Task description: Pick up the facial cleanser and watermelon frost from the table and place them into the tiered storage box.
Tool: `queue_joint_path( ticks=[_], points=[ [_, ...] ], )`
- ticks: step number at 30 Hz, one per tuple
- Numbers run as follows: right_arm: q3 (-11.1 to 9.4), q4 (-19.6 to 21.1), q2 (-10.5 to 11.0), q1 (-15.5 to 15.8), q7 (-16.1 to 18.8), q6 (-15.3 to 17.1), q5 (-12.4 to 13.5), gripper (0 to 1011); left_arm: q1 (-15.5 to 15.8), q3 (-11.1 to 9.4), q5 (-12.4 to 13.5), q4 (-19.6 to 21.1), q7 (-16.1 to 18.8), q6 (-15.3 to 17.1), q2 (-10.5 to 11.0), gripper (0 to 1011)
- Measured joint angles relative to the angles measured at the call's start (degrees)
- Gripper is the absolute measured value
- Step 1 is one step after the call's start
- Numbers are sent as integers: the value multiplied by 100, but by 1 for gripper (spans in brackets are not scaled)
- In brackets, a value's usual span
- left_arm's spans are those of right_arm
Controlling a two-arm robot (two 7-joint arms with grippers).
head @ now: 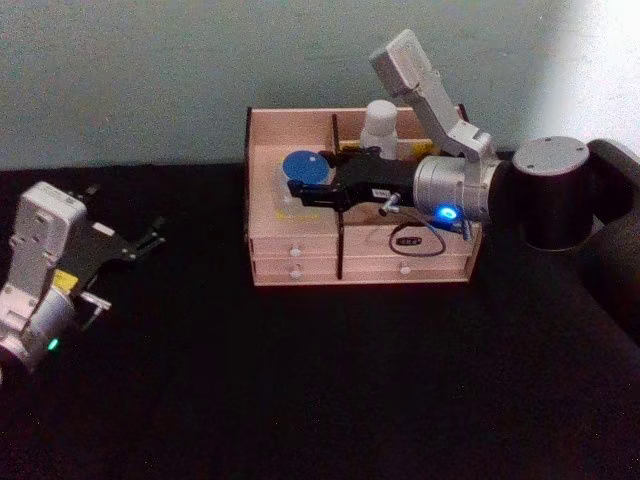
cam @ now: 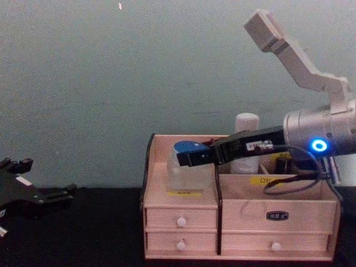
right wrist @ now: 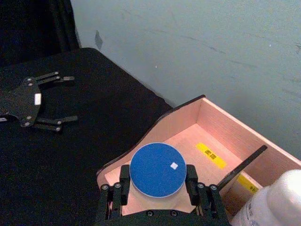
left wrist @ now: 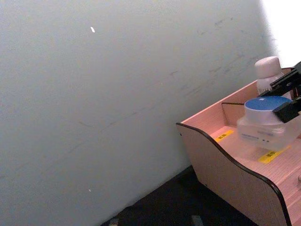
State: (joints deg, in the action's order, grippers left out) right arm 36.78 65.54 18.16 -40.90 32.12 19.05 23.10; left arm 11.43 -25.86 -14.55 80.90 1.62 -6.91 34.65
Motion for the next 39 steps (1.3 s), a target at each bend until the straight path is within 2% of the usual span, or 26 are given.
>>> queue_joint_path(
  ticks=[9, 18, 23, 39],
  points=[
    [-20, -515, -264, -219, 43, -80, -63, 712, 0, 0, 0, 0, 0, 0, 0, 1001],
    [-47, -846, -427, -351, 74, -92, -133, 712, 0, 0, 0, 0, 0, 0, 0, 1001],
    [-61, -948, -479, -387, 64, -105, -182, 712, 0, 0, 0, 0, 0, 0, 0, 1001],
    [-59, -924, -467, -380, 61, -106, -169, 712, 0, 0, 0, 0, 0, 0, 0, 1001]
  ],
)
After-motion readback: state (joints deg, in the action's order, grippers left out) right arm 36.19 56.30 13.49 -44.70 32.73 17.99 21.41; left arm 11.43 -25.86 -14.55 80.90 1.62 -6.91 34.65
